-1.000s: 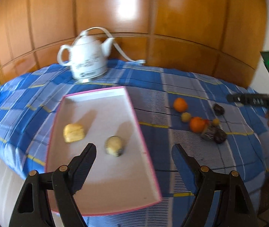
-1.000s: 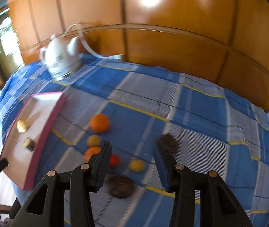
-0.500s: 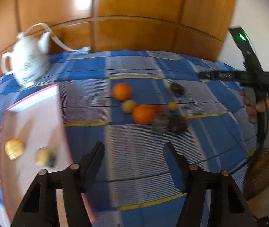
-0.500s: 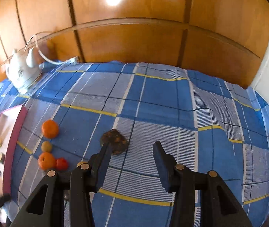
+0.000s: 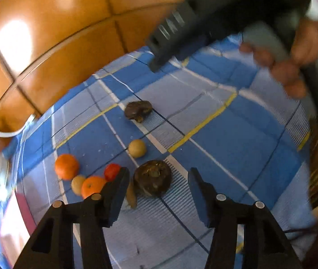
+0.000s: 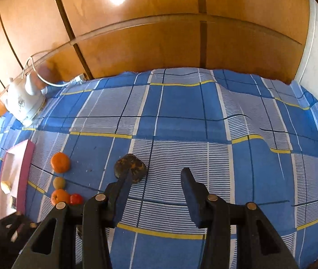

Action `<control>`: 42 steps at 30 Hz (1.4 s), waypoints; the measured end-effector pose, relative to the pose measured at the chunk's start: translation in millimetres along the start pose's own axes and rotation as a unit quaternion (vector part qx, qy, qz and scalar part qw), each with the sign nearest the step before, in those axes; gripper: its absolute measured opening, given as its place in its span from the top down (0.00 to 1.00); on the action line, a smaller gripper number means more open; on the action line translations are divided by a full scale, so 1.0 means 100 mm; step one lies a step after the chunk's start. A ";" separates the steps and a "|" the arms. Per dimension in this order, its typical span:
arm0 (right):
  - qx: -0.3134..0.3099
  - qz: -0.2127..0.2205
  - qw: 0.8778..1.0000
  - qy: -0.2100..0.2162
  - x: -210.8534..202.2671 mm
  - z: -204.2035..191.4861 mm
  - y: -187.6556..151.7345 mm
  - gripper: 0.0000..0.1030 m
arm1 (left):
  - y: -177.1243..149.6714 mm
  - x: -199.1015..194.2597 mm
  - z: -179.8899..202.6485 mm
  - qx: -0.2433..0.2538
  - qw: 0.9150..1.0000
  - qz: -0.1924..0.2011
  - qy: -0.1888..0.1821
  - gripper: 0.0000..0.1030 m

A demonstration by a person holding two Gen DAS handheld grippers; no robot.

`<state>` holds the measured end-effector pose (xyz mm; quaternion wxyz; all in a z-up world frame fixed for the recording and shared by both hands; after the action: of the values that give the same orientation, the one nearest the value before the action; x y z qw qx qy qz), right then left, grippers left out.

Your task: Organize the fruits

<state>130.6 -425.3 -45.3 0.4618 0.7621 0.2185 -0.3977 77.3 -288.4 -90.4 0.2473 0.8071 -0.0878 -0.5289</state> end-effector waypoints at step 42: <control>-0.133 0.064 0.986 -0.076 -0.05 -0.34 -0.13 0.55 | -0.92 -0.41 -0.08 -0.145 0.988 0.031 0.048 0.58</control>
<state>132.7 -389.0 -39.1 0.5984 0.6743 0.1844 -0.3914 55.5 -189.9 -100.0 0.3822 0.7838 -0.0230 -0.4889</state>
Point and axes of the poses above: each gripper's, at about its wrist camera, not at the fingertips, and x roughly the way its jaws point, z to its right, y to its top, the point moved 4 cm from there along x, roughly the way its jaws point, and after that the axes turned 12 degrees about x, right-handed, at the moved point
